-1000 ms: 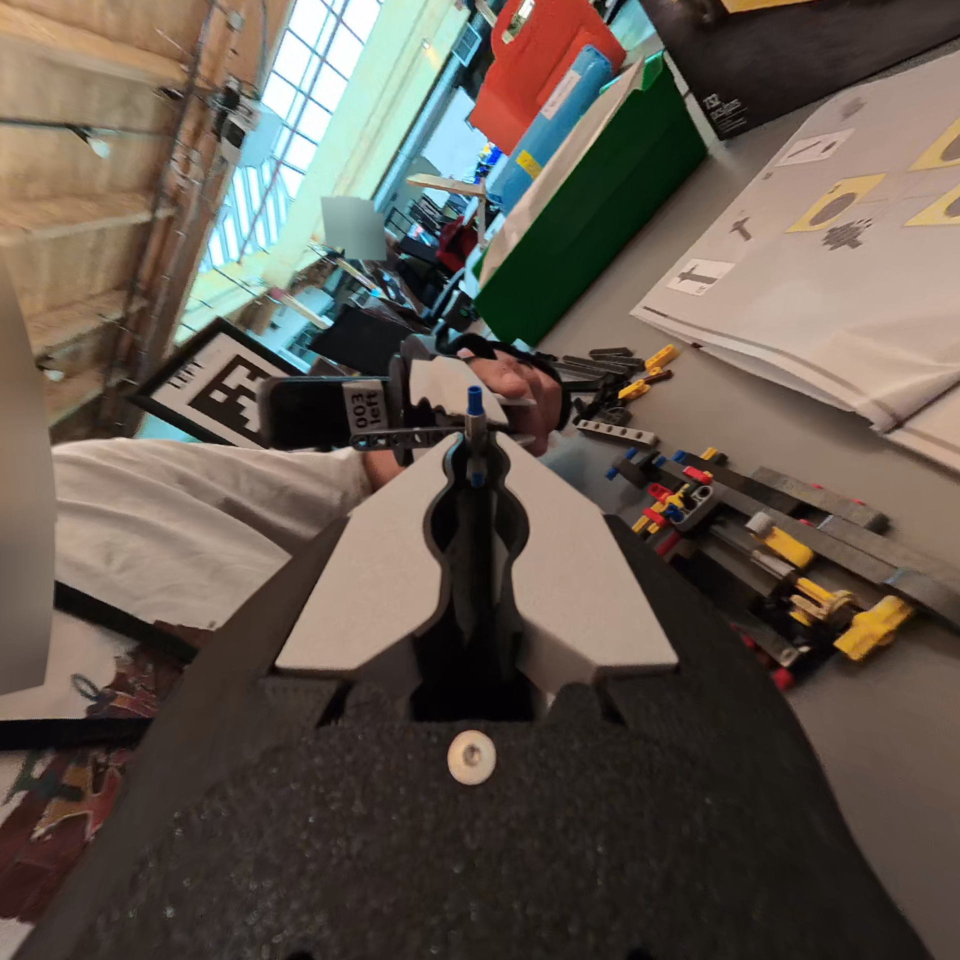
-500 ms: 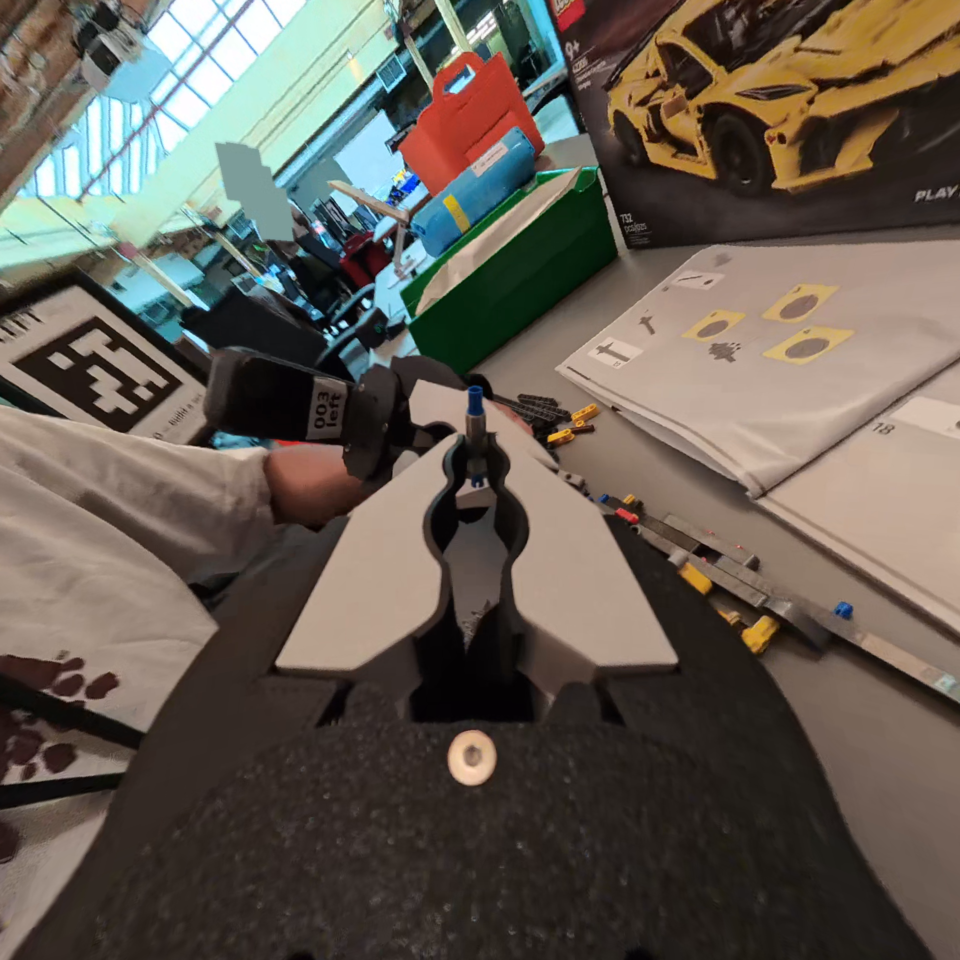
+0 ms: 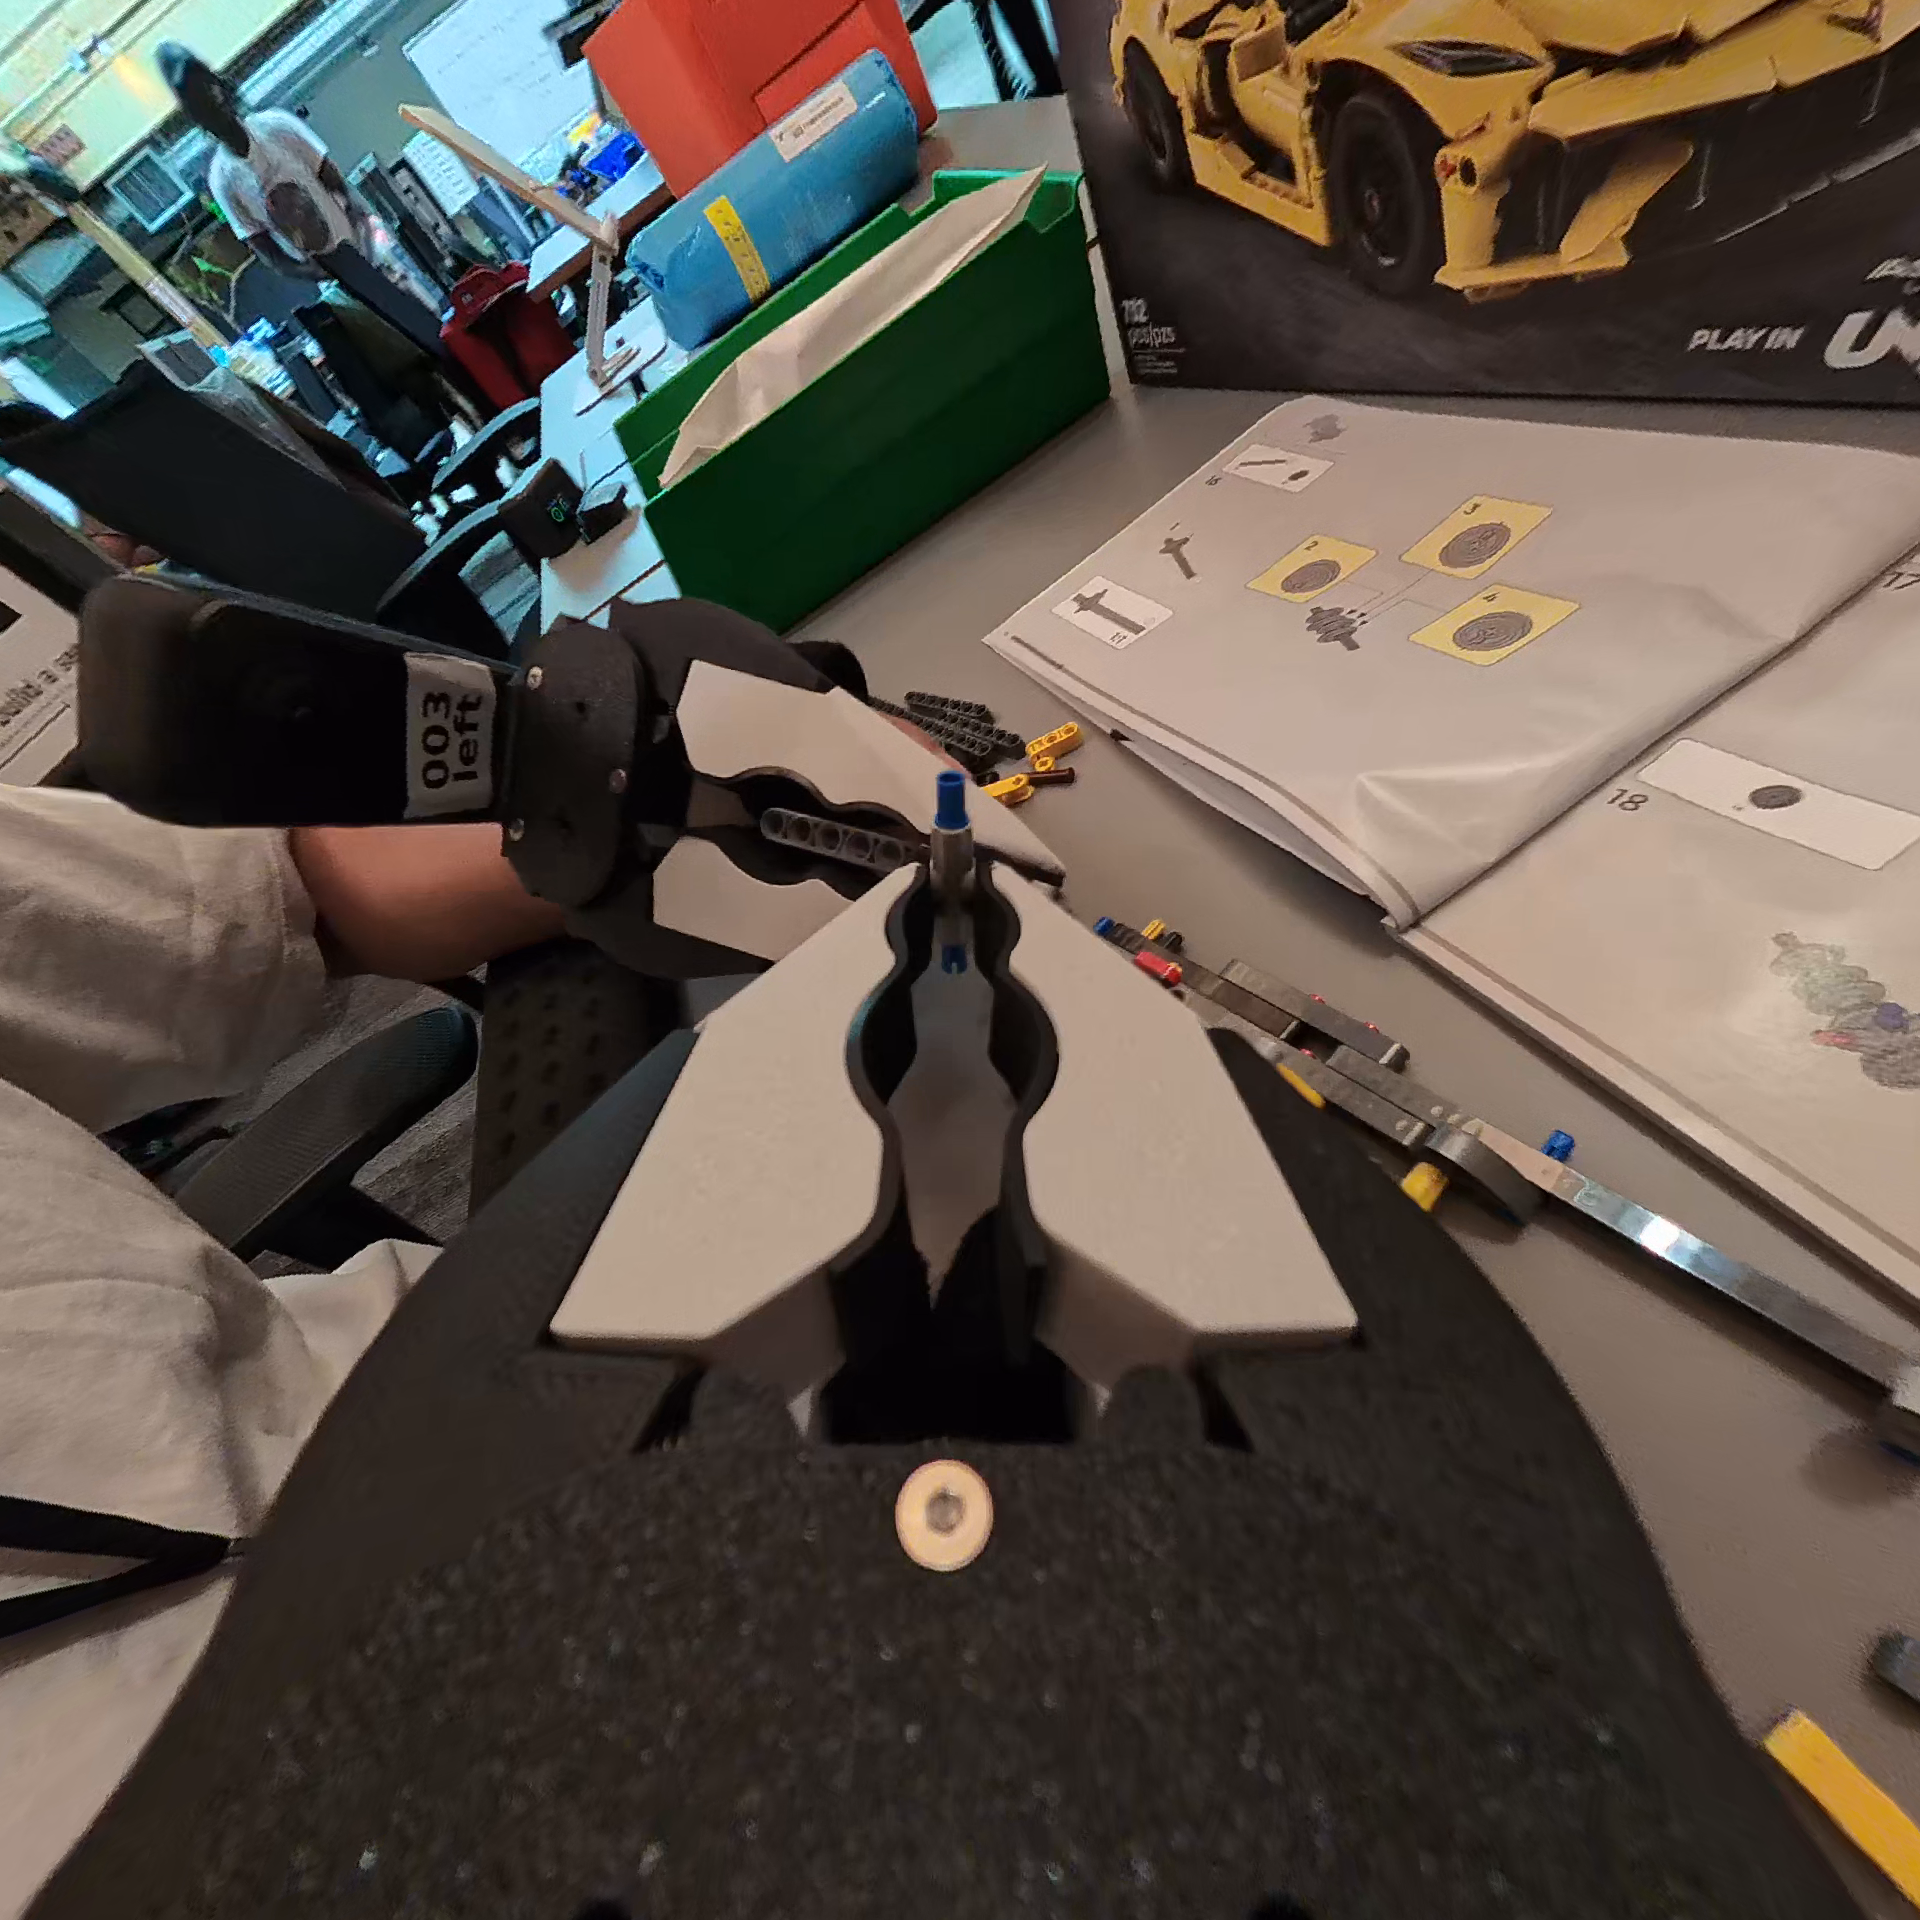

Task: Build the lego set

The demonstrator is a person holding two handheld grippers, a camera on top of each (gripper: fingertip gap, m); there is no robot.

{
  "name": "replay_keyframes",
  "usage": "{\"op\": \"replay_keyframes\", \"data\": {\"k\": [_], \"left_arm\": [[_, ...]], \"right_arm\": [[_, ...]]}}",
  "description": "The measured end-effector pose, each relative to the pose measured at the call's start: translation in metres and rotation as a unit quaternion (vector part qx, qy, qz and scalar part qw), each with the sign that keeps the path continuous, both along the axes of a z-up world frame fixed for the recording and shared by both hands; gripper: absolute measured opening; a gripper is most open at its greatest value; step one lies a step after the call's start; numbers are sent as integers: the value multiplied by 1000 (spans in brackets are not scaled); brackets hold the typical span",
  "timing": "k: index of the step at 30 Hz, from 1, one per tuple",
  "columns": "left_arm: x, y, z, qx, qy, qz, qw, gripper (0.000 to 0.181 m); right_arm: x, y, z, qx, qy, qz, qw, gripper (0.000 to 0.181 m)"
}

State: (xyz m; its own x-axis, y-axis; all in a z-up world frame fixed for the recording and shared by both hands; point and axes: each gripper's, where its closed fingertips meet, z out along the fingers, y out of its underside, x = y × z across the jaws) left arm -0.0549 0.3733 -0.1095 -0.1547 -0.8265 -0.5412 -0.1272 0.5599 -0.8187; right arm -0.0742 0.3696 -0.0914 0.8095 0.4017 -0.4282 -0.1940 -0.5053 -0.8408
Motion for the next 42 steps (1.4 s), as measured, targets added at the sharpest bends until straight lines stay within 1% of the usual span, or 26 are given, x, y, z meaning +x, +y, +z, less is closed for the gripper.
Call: {"op": "replay_keyframes", "data": {"k": [1, 5, 14, 17, 19, 21, 23, 25, 27, 30, 32, 38, 40, 41, 42], "left_arm": [[0, 0, -1, 2, 1, 0, 1000, 5], [0, 2, -2, 9, 7, 7, 1000, 5], [0, 8, -7, 97, 9, 44, 994, 5], [0, 9, -5, 97, 5, 50, 994, 5], [1, 10, -7, 119, 8, 56, 991, 6], [0, 10, -6, 121, 4, 59, 991, 6], [0, 11, -3, 125, 1, 63, 990, 6], [0, 12, -4, 143, 2, 69, 987, 6], [0, 12, -5, 144, 3, 70, 987, 6], [1, 13, -5, 148, 6, 77, 986, 6], [2, 14, -7, 164, 9, 83, 983, 6], [1, 13, -9, 154, 18, 78, 985, 6], [1, 13, -9, 147, 15, 72, 986, 6], [1, 12, -8, 136, 11, 70, 988, 5], [2, 12, -10, 119, 13, 66, 991, 5]], "right_arm": [[-1, 0, 0, -1, 2, 0, 1000, 6], [0, 2, -2, 4, -34, -15, 999, 6], [0, 3, -9, 9, -142, -48, 989, 6], [0, 4, -6, 15, -141, -56, 988, 6], [1, 5, -9, 9, -151, -60, 987, 6], [0, 4, -8, 12, -155, -64, 986, 6], [0, 5, -6, 10, -130, -69, 989, 6], [0, 6, -8, 3, -128, -74, 989, 6], [0, 6, -9, -3, -120, -77, 990, 6], [1, 7, -9, -12, -91, -85, 992, 6], [1, 7, -11, -13, -108, -95, 989, 6], [0, 9, -15, 8, -205, -99, 974, 6], [-1, 9, -16, 0, -171, -89, 981, 6], [-1, 9, -15, -3, -141, -84, 986, 6], [0, 9, -16, -7, -130, -81, 988, 6]]}}
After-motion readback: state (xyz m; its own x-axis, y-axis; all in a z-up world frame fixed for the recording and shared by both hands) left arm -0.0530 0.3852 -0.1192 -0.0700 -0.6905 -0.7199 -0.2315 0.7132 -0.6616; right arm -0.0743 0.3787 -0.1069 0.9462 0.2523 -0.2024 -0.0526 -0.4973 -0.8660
